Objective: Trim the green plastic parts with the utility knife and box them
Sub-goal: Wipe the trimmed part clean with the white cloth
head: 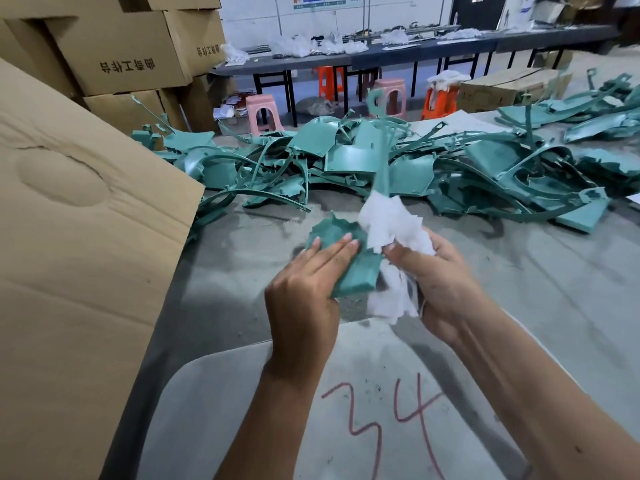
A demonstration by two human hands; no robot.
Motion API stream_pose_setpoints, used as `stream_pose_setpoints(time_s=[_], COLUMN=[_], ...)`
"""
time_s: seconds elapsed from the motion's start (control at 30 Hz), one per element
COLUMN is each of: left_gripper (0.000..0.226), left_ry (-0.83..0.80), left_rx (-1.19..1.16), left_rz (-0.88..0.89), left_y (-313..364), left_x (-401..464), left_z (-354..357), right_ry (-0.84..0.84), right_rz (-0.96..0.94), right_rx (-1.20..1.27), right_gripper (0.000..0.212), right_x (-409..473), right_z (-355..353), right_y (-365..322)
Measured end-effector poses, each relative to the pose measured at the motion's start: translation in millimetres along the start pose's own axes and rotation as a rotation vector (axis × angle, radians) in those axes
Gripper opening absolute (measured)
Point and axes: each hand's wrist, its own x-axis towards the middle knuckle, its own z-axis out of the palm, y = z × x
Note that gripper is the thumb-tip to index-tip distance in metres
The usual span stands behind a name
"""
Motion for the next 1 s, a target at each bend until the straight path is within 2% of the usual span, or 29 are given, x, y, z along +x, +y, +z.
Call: stream_pose_setpoints(time_s=[0.07, 0.13, 0.2, 0.27, 0.33, 0.4, 0.47, 0.53, 0.6, 0.7, 0.73, 0.93, 1.0], left_gripper=[0.043, 0.036, 0.045, 0.046, 0.043, 0.057, 0.075, 0.08, 0.076, 0.072, 0.072, 0.063, 0.062], left_ry=[0.042, 0.053, -0.028, 0.001, 0.086, 0.096, 0.085, 0.097, 0.095, 0.037, 0.024, -0.01, -0.018], left_rx=[-0.044, -0.162, -0.164, -0.077, -0.055, -0.067, -0.055, -0.023, 0.003, 0.0, -0.011, -0.082, -0.139], left_rz=[-0.12, -0.202, -0.14, -0.069, -0.099, -0.099, -0.053, -0.017, -0.003, 0.028, 0.045, 0.156, 0.196], left_y=[-8, -21, -28, -31, -27, -21, -20, -21, -17, -11, -9, -7, -4], left_x=[-1, 2, 5, 7, 8, 8, 7, 8, 7, 7, 7, 3, 2], left_z=[1, -4, -11, -12, -10, -7, -7, -8, -8, -3, -2, 6, 9], right_ry=[-0.178, -0.347, -0.509, -0.557, -0.455, -0.284, -0.162, -0.095, -0.041, -0.111, -0.084, 0.177, 0.364], right_rz=[0.044, 0.041, 0.044, 0.053, 0.108, 0.145, 0.097, 0.031, -0.007, -0.026, -0.028, -0.11, -0.179], right_rx=[-0.06, -0.251, -0.418, -0.442, -0.301, -0.128, -0.067, -0.023, 0.037, 0.064, 0.059, 0.128, 0.108], right_gripper=[0.031, 0.034, 0.028, 0.025, 0.031, 0.053, 0.063, 0.058, 0.055, 0.059, 0.06, 0.039, 0.03], right_x=[-9, -17, -20, -16, -12, -5, -1, 1, 2, 1, 1, 13, 21], right_z=[10, 19, 23, 16, 8, -3, -6, -3, 1, 5, 6, -10, -20], right_y=[6, 16, 23, 21, 15, 12, 13, 16, 17, 21, 22, 13, 6])
